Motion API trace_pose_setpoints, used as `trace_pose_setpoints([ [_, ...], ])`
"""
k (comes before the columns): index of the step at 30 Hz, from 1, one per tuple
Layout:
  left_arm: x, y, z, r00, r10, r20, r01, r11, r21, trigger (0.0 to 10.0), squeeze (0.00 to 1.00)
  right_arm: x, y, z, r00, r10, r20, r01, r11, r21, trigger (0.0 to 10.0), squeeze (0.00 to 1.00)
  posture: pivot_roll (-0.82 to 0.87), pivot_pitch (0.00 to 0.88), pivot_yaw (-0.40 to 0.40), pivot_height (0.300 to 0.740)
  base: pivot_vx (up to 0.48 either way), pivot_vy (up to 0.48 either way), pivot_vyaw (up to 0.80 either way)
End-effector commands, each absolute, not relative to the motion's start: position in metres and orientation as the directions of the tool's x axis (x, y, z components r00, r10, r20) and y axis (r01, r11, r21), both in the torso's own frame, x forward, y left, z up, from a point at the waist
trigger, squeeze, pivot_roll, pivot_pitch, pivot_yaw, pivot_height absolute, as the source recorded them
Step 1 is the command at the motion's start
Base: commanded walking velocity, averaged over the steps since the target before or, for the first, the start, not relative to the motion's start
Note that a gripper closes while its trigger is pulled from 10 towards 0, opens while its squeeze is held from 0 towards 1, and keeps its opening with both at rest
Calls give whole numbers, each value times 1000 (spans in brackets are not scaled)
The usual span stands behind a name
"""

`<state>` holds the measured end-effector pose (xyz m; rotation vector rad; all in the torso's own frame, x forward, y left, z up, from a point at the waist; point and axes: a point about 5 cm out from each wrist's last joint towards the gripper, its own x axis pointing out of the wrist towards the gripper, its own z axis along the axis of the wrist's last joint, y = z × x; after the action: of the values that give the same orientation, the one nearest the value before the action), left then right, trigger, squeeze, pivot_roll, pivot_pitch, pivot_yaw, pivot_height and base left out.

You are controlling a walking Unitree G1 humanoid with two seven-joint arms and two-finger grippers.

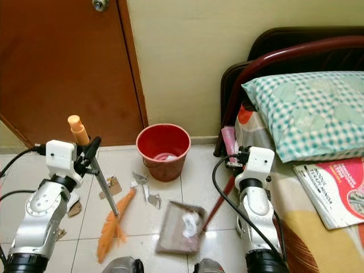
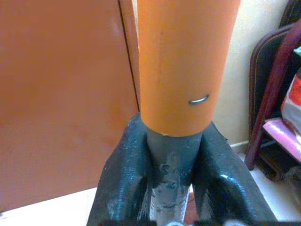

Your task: Sweep floor

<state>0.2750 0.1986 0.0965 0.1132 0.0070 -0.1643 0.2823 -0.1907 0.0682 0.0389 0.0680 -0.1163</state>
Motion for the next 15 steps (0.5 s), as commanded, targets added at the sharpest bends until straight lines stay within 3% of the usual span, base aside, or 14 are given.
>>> trace_pose_setpoints([
  [1,276,203,100,989,-150,-5,150,983,106,10000,0,286,-186,75,997,-71,-32,71,997,-2,10000,0,-27,46,-4,740,0,0,0],
  [5,277,203,100,989,-149,-6,148,984,98,10000,0,287,-182,78,999,-51,-17,51,999,7,10000,0,-23,45,-5,740,0,0,0],
  [9,277,204,99,990,-143,-15,143,983,112,10000,0,287,-180,80,999,-35,-6,35,999,16,10000,0,-23,45,-5,740,0,326,0],
  [15,277,204,99,989,-148,-18,149,982,118,10000,0,287,-177,80,1000,-19,0,19,999,32,10000,0,-23,48,-3,740,0,394,402],
])
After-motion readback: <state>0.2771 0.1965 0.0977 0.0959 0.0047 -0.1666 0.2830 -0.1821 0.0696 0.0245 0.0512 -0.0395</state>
